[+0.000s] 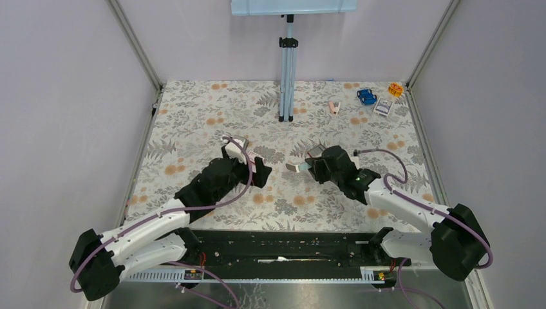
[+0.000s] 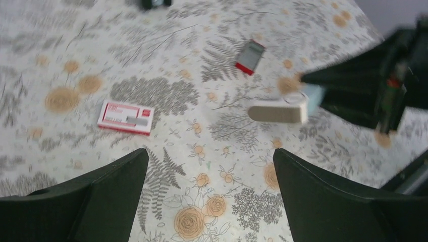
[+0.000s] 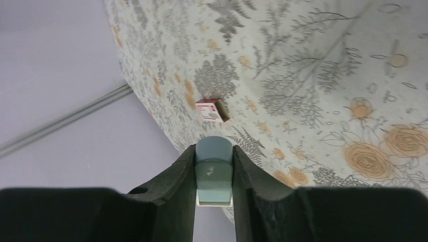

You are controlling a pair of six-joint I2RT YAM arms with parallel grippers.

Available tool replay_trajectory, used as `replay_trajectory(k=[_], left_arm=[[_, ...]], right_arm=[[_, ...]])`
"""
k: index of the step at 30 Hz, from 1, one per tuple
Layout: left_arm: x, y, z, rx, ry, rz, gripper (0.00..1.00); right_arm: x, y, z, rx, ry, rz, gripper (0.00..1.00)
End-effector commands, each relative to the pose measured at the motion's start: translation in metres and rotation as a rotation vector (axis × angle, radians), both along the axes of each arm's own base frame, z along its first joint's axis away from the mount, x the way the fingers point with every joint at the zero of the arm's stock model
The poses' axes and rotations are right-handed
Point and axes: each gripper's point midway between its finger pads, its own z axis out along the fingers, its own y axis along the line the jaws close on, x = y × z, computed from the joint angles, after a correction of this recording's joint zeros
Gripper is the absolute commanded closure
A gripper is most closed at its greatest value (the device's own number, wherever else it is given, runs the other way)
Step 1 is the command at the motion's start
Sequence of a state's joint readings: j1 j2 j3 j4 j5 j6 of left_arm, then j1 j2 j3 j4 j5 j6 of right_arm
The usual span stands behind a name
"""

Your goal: Unload the staples from the stapler

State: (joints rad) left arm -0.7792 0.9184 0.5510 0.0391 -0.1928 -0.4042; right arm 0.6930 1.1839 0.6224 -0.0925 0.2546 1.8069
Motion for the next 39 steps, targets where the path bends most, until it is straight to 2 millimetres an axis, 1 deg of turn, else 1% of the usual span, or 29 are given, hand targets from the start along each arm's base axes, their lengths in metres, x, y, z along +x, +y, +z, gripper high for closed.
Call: replay_trajectory(k=[1, 4, 6, 9, 11, 12, 13, 15, 17, 19, 25, 29, 32, 35, 39], left_arm=[[-0.014, -0.028, 0.054, 0.055, -0.314, -0.234, 0.01], [-0.033, -0.045, 0.06, 0.165, -0.448, -0.391, 0.01], [-0.044, -0.055, 0.056, 0.292, -0.535, -0.475, 0.01], [-0.057, -0.069, 0.043, 0.51, -0.658, -0.537, 0.01], [-0.059, -0.076, 0.035, 0.641, -0.725, -0.539, 0.01], [-0.058, -0.08, 0.035, 0.662, -0.74, -0.525, 0.01], [-0.058, -0.085, 0.035, 0.668, -0.749, -0.515, 0.01], [-0.057, -0.092, 0.043, 0.633, -0.772, -0.488, 0.01], [-0.055, -0.095, 0.052, 0.584, -0.793, -0.45, 0.01], [-0.051, -0.097, 0.056, 0.57, -0.805, -0.417, 0.01], [-0.043, -0.111, 0.059, 0.594, -0.833, -0.4, 0.04], [-0.042, -0.122, 0.055, 0.612, -0.839, -0.427, 0.06], [-0.04, -0.126, 0.054, 0.614, -0.845, -0.419, 0.07], [-0.037, -0.13, 0.054, 0.616, -0.849, -0.409, 0.14], [-0.033, -0.134, 0.051, 0.643, -0.846, -0.403, 0.25]], right_arm=[[0.014, -0.009, 0.033, -0.185, -0.115, 0.076, 1.0], [0.015, -0.006, 0.055, -0.252, -0.177, 0.16, 1.0], [0.012, -0.003, 0.064, -0.28, -0.182, 0.218, 1.0], [0.007, 0.002, 0.076, -0.274, -0.196, 0.269, 1.0], [0.004, 0.004, 0.081, -0.254, -0.204, 0.286, 1.0], [0.002, 0.005, 0.082, -0.245, -0.207, 0.294, 1.0], [0.001, 0.006, 0.083, -0.239, -0.207, 0.3, 1.0], [-0.003, 0.006, 0.083, -0.234, -0.206, 0.312, 1.0], [-0.006, 0.006, 0.083, -0.23, -0.202, 0.322, 1.0], [-0.009, 0.006, 0.083, -0.226, -0.199, 0.332, 1.0], [-0.016, 0.012, 0.081, -0.199, -0.187, 0.374, 1.0], [-0.02, 0.018, 0.08, -0.169, -0.183, 0.398, 1.0], [-0.022, 0.022, 0.078, -0.142, -0.18, 0.411, 1.0], [-0.023, 0.023, 0.077, -0.128, -0.181, 0.415, 1.0], [-0.025, 0.024, 0.078, -0.106, -0.186, 0.413, 1.0]])
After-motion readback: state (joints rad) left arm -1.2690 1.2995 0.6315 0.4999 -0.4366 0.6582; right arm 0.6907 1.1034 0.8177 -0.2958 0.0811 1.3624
